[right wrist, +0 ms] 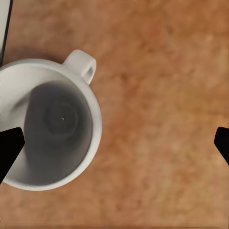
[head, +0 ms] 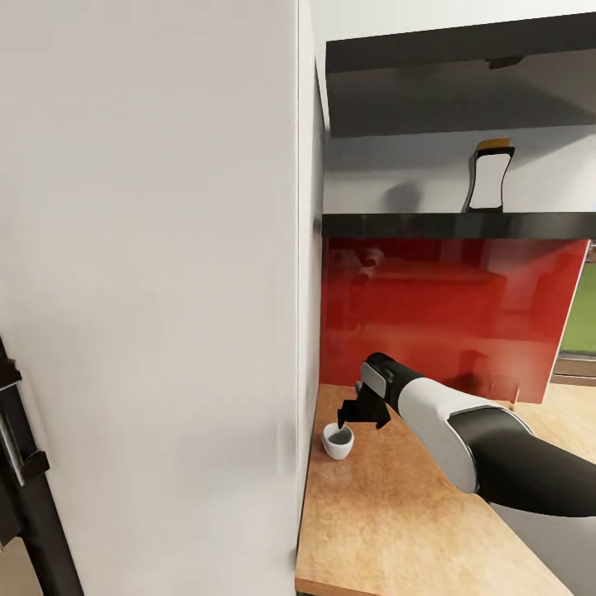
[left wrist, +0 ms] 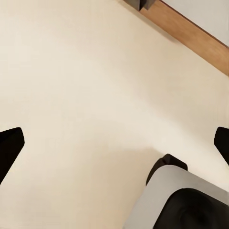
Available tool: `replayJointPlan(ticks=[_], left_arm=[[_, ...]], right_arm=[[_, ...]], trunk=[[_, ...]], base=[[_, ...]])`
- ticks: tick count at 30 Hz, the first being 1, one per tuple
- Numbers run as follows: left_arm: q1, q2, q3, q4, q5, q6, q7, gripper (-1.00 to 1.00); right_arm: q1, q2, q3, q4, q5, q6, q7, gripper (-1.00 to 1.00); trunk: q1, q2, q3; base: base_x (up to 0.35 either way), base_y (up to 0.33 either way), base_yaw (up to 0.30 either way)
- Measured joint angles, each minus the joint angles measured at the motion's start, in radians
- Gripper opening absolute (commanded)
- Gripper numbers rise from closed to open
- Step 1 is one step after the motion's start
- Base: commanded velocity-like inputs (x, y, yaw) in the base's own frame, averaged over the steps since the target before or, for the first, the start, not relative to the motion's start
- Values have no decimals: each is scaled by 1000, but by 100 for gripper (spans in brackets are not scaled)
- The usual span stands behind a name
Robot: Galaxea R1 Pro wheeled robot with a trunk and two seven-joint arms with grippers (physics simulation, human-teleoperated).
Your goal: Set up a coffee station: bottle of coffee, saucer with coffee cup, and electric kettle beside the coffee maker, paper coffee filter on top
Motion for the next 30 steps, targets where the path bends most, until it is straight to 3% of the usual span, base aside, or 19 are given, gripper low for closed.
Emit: replayJointPlan(ticks=[10, 30], left_arm=[[0, 0, 0, 1, 0, 0, 0, 100], [0, -1, 0, 0, 0, 3, 0, 100]], right_arm=[[0, 1, 0, 0, 0, -7, -2, 100], [0, 0, -1, 6, 1, -40, -4, 100]], trunk=[[0, 0, 0], [77, -140, -63]], base=[[0, 0, 0], [0, 0, 0]])
